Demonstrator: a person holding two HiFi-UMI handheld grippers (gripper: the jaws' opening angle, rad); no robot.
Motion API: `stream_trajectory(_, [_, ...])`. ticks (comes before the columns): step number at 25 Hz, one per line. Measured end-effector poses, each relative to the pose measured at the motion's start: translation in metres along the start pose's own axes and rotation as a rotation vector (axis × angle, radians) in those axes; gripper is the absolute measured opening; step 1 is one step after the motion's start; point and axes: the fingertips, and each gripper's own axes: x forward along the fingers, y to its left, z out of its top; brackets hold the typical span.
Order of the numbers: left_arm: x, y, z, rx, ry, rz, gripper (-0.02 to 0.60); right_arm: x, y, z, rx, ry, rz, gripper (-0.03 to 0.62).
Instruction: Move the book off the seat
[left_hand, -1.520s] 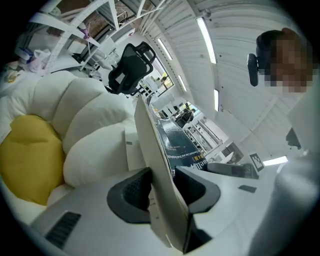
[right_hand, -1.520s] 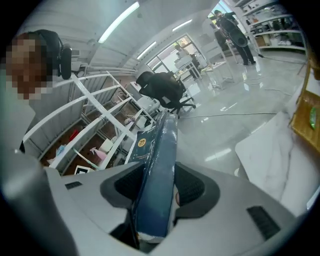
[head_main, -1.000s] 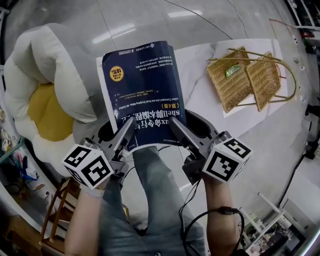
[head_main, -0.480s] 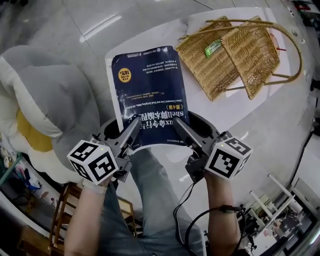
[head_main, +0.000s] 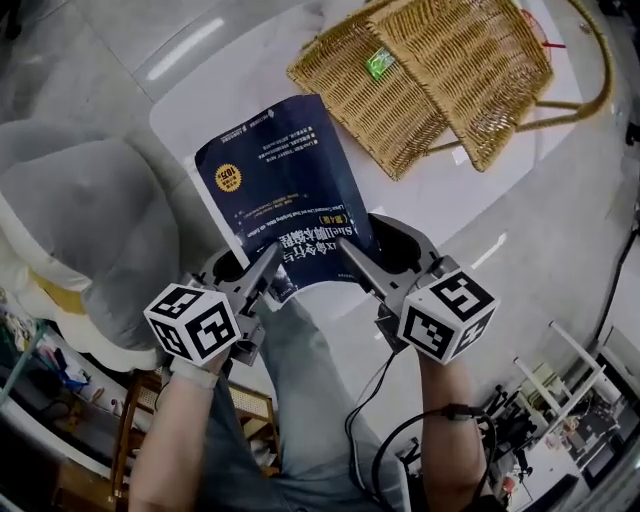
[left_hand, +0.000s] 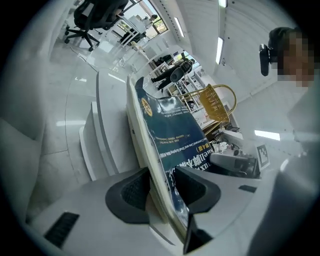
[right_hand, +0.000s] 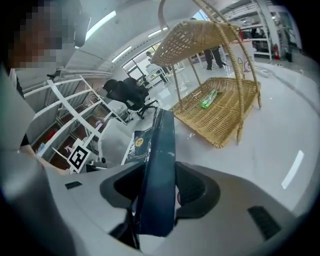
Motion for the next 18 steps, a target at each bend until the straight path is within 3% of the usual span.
stream_trajectory(13, [0.001, 0.009, -0.011, 0.045, 0.020, -0.005, 0.181, 0.014, -0.017, -0.018, -0.062, 0.051, 0.001, 0.204])
stream_trajectory(18, [0.000, 0.006, -0.014, 0.105, 0.041, -0.016, 0.182, 0.017, -0.023, -0.023, -0.083, 0.086, -0.023, 0.222])
